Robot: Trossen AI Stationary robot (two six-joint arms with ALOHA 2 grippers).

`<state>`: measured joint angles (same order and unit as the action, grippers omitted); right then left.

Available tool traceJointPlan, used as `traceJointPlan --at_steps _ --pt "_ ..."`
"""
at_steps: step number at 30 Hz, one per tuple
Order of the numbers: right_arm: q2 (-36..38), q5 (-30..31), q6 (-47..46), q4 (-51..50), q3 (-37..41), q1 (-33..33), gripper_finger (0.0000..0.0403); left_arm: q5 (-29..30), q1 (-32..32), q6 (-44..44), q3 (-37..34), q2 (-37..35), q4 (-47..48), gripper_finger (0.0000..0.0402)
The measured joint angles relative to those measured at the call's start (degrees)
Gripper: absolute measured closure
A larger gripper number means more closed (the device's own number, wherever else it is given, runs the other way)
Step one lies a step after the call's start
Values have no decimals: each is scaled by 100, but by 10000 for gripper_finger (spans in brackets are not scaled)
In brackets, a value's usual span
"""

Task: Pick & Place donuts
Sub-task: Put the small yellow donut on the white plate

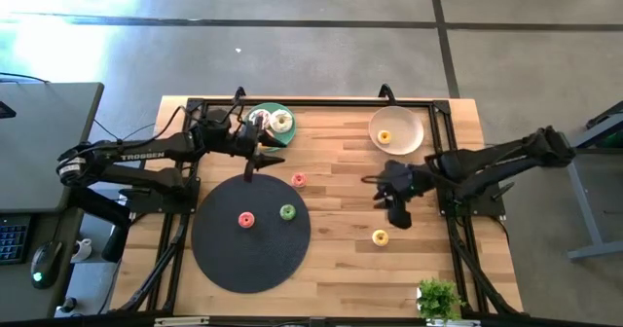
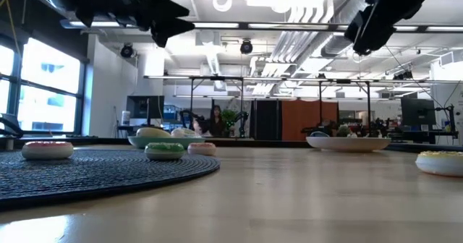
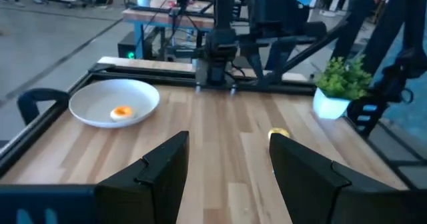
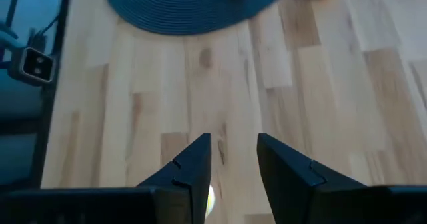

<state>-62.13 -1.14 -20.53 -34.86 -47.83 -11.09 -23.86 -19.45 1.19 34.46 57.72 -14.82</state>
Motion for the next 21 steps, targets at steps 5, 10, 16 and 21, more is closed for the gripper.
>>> traceJointPlan --at_steps 5,10,16,21 --pt "-92 281 -219 13 0 -179 285 16 239 361 0 12 -49 195" --pt "-289 109 -678 -185 0 -327 285 19 621 178 -2 181 277 195" --pt "-749 41 -1314 -795 0 -754 285 312 1095 142 -4 375 291 195" --pt "-1414 0 -1606 -880 0 -1114 285 745 1212 -23 -4 401 295 195"
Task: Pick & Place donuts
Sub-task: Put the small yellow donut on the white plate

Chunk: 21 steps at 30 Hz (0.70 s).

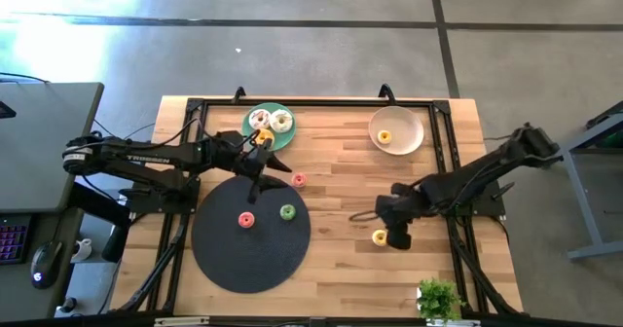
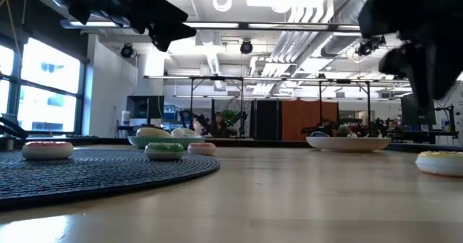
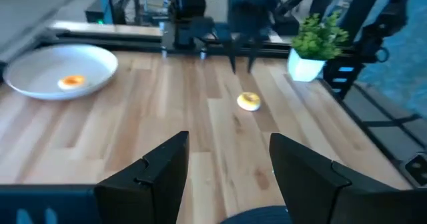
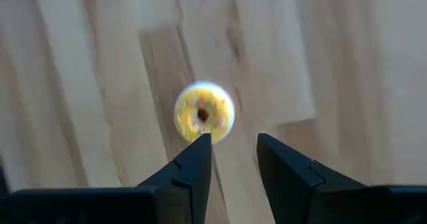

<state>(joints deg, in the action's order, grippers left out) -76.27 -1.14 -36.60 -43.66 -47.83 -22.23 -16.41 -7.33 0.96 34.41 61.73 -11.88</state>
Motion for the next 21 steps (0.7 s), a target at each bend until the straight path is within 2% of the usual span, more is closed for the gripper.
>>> traceJointPlan --at_steps 9,15,21 --pt "-1156 -103 -70 437 0 -117 285 201 -13 -80 0 -2 1 195" --pt "-1264 -682 -98 637 0 -16 285 201 -13 -75 0 -2 4 195" --pt "-1317 -457 -259 773 -2 -33 285 200 -13 -75 2 -2 2 195"
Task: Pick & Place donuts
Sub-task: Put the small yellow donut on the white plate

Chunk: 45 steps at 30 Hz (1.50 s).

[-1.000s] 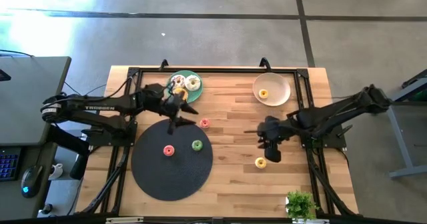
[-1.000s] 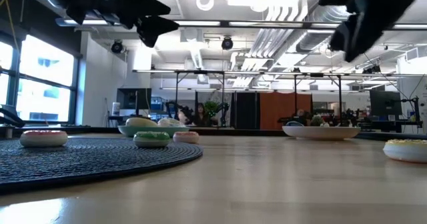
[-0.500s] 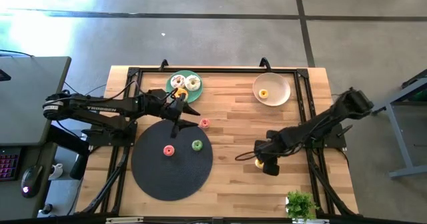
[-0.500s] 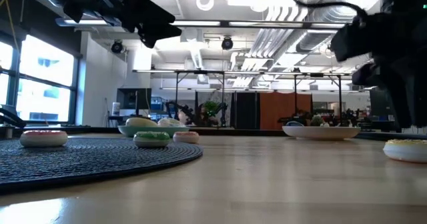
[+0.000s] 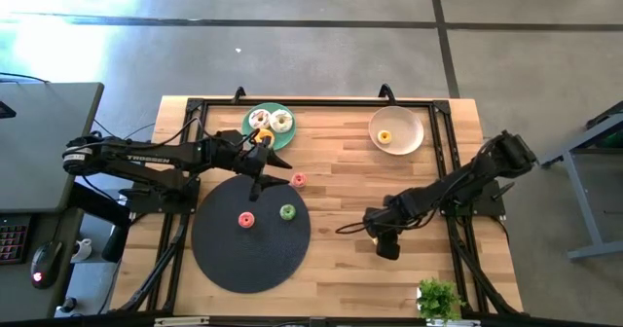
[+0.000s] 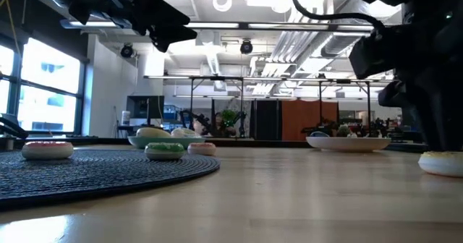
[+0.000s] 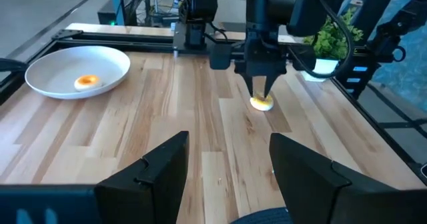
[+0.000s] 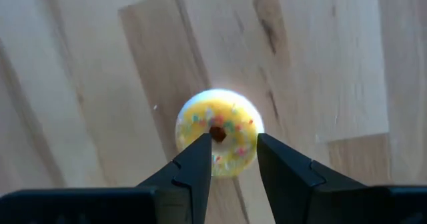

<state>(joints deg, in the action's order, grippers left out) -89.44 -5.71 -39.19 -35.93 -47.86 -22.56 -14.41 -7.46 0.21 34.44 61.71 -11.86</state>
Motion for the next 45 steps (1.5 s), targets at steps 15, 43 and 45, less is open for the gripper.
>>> traceJointPlan --at_steps 15,43,45 --pt "-239 66 -68 -228 -104 113 368 2 0 2 2 0 0 195" --pt "928 2546 2729 -630 80 5892 395 31 0 8 4 0 -171 195" --pt "928 2537 2596 -245 303 6008 387 144 0 42 4 0 -171 195"
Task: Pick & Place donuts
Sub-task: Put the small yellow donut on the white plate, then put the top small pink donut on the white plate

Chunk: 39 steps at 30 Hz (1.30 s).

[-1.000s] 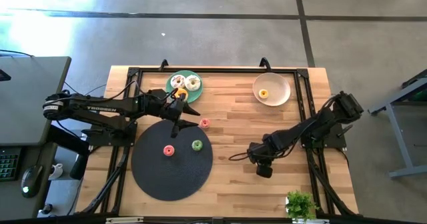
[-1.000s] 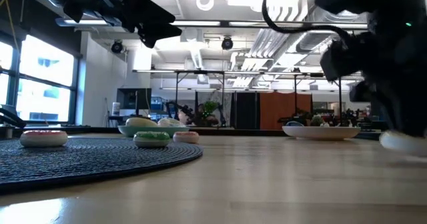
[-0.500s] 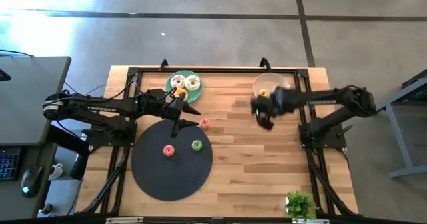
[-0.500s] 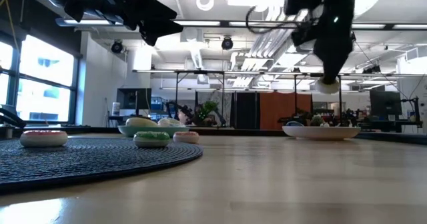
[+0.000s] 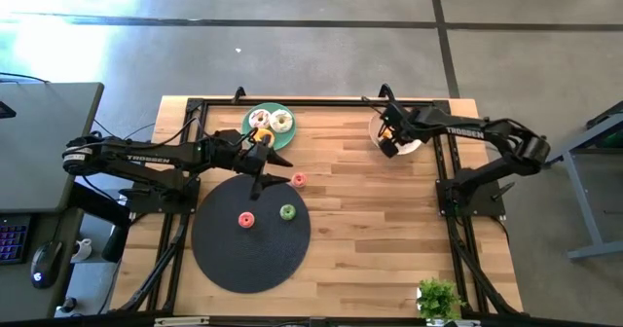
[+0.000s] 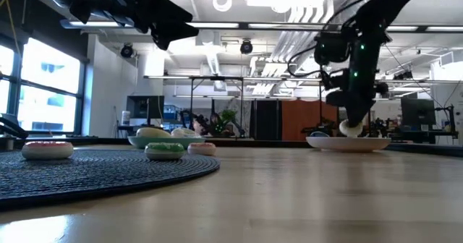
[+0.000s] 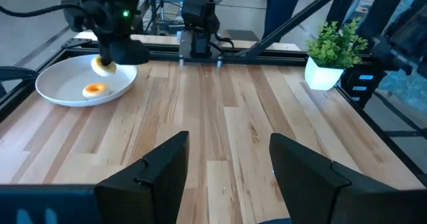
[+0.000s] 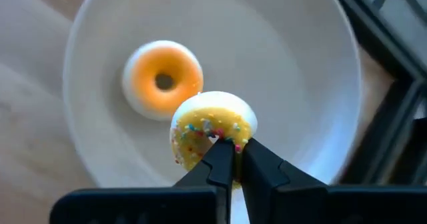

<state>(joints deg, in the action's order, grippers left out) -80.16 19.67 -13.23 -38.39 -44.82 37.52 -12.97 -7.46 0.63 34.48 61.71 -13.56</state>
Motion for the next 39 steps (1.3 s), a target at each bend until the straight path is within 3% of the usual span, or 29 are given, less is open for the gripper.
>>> traceJointPlan --at_steps 11,19,30,39 --pt "-2 -218 98 1253 911 116 364 72 0 32 0 0 2 195" --pt "-2 -100 306 919 622 113 312 70 0 59 0 0 5 195" --pt "-2 -110 424 -332 0 109 240 108 0 119 0 0 8 195" --pt "-2 -730 294 -1416 -1084 -123 231 1503 -2 408 0 360 833 195"
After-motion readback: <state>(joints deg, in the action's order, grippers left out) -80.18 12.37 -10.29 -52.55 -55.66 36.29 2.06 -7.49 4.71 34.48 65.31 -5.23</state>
